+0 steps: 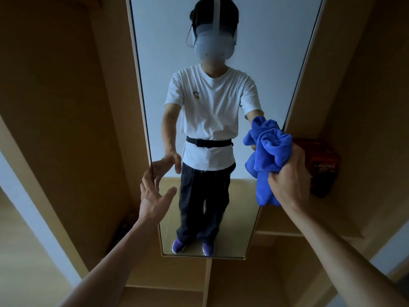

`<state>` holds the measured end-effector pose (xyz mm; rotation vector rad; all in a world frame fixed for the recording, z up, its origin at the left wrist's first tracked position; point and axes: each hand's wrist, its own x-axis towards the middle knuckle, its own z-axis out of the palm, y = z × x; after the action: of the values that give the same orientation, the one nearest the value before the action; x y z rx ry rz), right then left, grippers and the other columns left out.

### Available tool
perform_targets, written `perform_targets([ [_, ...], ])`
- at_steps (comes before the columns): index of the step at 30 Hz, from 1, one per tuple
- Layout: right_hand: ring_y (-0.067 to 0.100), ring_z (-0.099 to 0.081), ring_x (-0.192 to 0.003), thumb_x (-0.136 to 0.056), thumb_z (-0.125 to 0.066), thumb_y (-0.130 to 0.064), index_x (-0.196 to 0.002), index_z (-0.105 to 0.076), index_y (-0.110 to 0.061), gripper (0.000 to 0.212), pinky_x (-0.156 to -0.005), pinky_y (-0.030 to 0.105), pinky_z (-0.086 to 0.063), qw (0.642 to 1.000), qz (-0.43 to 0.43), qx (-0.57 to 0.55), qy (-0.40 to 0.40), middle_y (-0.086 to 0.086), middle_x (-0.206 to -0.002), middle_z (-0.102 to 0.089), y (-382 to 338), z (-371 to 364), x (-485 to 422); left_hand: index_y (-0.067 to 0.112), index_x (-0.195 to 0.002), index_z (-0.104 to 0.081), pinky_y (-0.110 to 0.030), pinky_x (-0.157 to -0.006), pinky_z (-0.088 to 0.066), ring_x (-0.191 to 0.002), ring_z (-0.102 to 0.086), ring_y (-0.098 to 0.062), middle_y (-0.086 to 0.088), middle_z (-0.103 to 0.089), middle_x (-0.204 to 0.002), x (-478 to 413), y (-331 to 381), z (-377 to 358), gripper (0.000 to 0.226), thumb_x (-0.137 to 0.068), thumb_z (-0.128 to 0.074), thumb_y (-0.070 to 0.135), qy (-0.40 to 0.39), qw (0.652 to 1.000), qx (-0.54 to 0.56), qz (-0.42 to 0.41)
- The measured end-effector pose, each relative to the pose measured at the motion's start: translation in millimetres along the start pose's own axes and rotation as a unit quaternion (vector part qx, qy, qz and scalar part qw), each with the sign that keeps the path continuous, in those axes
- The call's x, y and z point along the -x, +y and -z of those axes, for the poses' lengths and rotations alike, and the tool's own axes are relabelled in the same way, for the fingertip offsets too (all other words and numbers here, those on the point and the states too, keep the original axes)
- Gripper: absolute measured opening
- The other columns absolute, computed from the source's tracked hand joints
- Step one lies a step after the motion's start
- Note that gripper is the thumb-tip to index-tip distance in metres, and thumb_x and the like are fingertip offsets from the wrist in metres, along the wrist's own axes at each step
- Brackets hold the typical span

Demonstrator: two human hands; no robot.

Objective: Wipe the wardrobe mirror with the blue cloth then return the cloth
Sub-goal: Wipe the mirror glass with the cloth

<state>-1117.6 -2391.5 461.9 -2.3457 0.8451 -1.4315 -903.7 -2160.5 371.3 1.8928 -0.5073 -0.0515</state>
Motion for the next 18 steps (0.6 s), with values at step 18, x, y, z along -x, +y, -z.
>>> perform_targets([
  [18,0.034,-0.065,-0.096,-0.078,-0.069,0.006,-0.125,-0.052,0.006,0.05,-0.077,0.033,-0.051,0.999,0.028,0.016,0.017,0.02,-0.112,-0.06,-42.4,-32.8,10.1,0.037,-0.151,-0.015,-0.021,-0.068,-0.041,-0.119,-0.044,-0.011,0.003,-0.032,-0.15,-10.1,-18.1,14.7,0.091,-0.074,-0.061,0.052,-0.035,0.998,-0.025,-0.047],
])
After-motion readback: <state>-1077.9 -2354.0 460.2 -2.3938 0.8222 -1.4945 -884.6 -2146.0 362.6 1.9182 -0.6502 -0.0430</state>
